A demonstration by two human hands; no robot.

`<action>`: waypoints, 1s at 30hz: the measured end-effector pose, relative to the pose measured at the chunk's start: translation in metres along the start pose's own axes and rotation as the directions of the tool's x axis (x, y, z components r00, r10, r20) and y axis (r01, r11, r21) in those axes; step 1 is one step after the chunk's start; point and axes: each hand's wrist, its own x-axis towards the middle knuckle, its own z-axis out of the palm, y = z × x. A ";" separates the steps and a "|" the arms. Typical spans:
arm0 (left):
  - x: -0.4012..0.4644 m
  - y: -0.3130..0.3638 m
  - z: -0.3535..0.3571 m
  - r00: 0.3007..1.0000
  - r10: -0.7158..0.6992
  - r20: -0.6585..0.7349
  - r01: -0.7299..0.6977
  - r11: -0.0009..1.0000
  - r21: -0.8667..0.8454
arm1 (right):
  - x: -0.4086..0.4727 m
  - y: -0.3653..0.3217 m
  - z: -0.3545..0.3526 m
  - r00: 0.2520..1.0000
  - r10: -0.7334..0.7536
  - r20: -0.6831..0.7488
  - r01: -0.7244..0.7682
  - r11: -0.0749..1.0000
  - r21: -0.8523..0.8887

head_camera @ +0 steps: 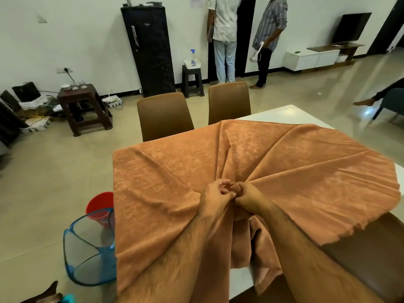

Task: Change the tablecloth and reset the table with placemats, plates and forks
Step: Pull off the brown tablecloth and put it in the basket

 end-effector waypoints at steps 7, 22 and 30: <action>-0.024 -0.081 -0.057 1.000 -0.014 0.009 0.007 0.842 0.539 | 0.012 0.015 -0.001 0.977 0.038 -0.210 -0.051 0.997 -0.055; 0.013 0.018 -0.007 0.990 0.029 -0.138 -0.023 0.999 0.041 | 0.011 -0.011 -0.016 0.983 -0.065 -0.172 0.093 0.983 0.159; 0.009 0.036 -0.025 0.996 -0.067 -0.053 0.038 0.909 -0.415 | 0.015 -0.039 -0.035 0.992 -0.074 -0.097 0.097 0.962 0.255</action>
